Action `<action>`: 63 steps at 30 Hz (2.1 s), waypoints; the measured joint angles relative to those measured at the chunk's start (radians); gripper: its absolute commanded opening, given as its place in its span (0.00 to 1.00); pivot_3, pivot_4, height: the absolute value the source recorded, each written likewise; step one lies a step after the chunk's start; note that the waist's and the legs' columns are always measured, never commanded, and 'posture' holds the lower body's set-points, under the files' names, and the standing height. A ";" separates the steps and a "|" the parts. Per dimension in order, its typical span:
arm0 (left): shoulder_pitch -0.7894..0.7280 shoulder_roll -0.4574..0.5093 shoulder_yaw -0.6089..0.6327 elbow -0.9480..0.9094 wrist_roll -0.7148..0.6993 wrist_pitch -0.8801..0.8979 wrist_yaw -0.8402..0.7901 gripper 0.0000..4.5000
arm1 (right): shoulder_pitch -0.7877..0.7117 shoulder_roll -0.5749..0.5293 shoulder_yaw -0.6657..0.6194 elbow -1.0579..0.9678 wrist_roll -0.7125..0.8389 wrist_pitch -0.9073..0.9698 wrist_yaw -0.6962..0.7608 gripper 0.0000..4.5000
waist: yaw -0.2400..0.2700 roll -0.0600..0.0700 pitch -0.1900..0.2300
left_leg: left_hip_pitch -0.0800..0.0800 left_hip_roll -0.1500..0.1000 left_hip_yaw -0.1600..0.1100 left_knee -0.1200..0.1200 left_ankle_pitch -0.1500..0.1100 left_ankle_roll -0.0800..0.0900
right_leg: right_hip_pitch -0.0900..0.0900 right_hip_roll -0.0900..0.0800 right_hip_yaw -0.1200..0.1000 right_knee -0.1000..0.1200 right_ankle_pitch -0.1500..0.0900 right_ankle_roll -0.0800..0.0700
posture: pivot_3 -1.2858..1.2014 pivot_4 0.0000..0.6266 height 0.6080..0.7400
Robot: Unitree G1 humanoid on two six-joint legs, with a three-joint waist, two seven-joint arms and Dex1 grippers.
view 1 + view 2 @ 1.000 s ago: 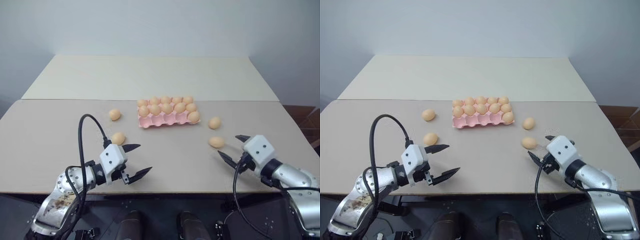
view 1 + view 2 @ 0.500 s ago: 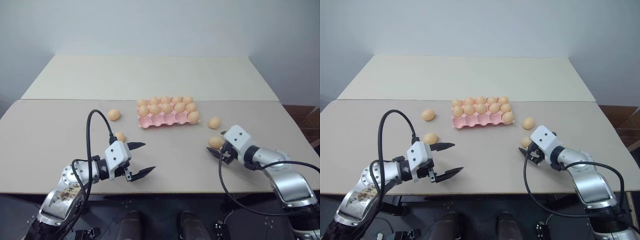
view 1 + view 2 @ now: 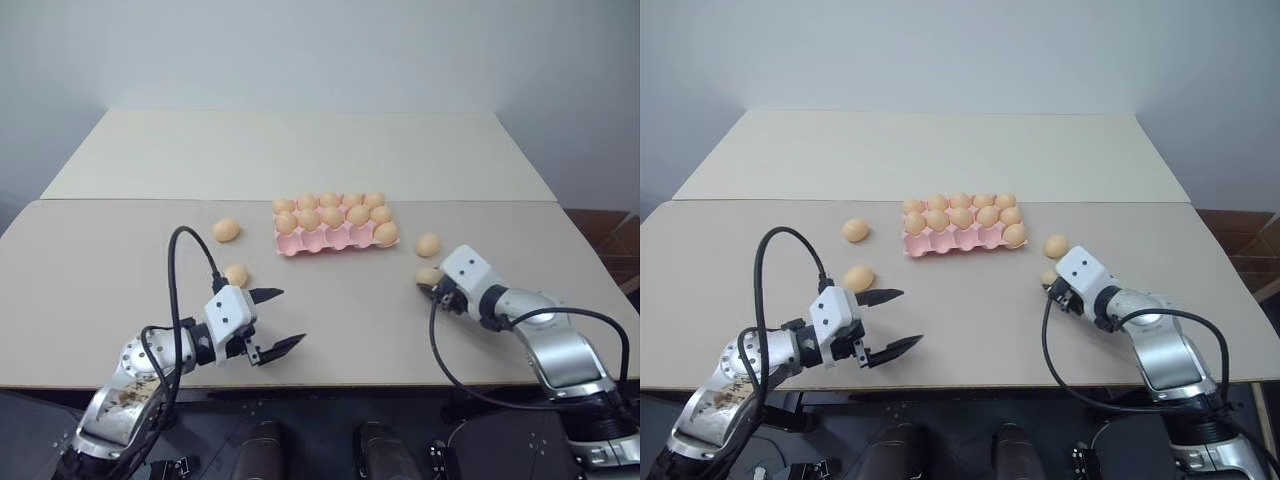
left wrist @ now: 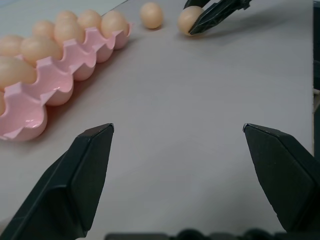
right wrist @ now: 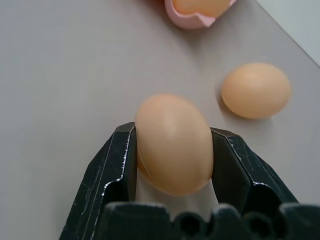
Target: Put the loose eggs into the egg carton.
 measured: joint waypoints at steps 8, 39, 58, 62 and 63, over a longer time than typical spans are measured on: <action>0.068 -0.045 0.069 -0.065 -0.031 0.059 0.098 1.00 | -0.186 0.256 -0.009 -0.086 0.040 0.181 -0.159 0.39 | -0.005 0.000 0.000 | 0.001 0.001 0.000 0.000 0.000 0.000 | -0.001 0.001 0.001 0.002 0.002 -0.002 | 0.52 0.24 1.00; 0.074 -0.054 0.076 -0.089 -0.036 0.080 0.140 1.00 | -0.401 0.493 0.039 0.274 -0.014 0.091 -0.357 0.86 | -0.005 0.000 0.000 | -0.002 0.000 0.000 0.000 0.000 0.000 | -0.003 0.000 0.000 0.002 0.002 -0.003 | 0.52 0.24 1.00; -0.004 -0.048 -0.007 -0.054 -0.027 0.061 0.058 1.00 | 0.343 0.411 -0.144 -0.516 0.184 0.112 -0.303 0.86 | -0.004 0.000 0.000 | -0.001 0.001 0.000 -0.001 0.000 0.000 | -0.002 -0.001 -0.001 0.000 -0.002 0.002 | 0.52 0.24 1.00; -0.033 -0.036 -0.021 -0.031 -0.027 0.061 0.023 1.00 | 0.533 0.453 -0.144 -0.532 0.162 0.001 -0.332 0.94 | -0.001 0.000 0.000 | -0.001 0.001 0.000 -0.001 0.000 0.000 | -0.002 -0.001 -0.001 0.000 -0.005 -0.001 | 0.52 0.24 1.00; -0.038 -0.036 -0.022 -0.026 -0.027 0.061 0.018 1.00 | 0.564 0.459 -0.145 -0.532 0.155 -0.015 -0.338 0.96 | -0.002 0.000 0.000 | -0.001 0.001 0.000 -0.001 0.000 0.000 | -0.002 -0.001 -0.001 0.000 -0.006 -0.002 | 0.52 0.24 1.00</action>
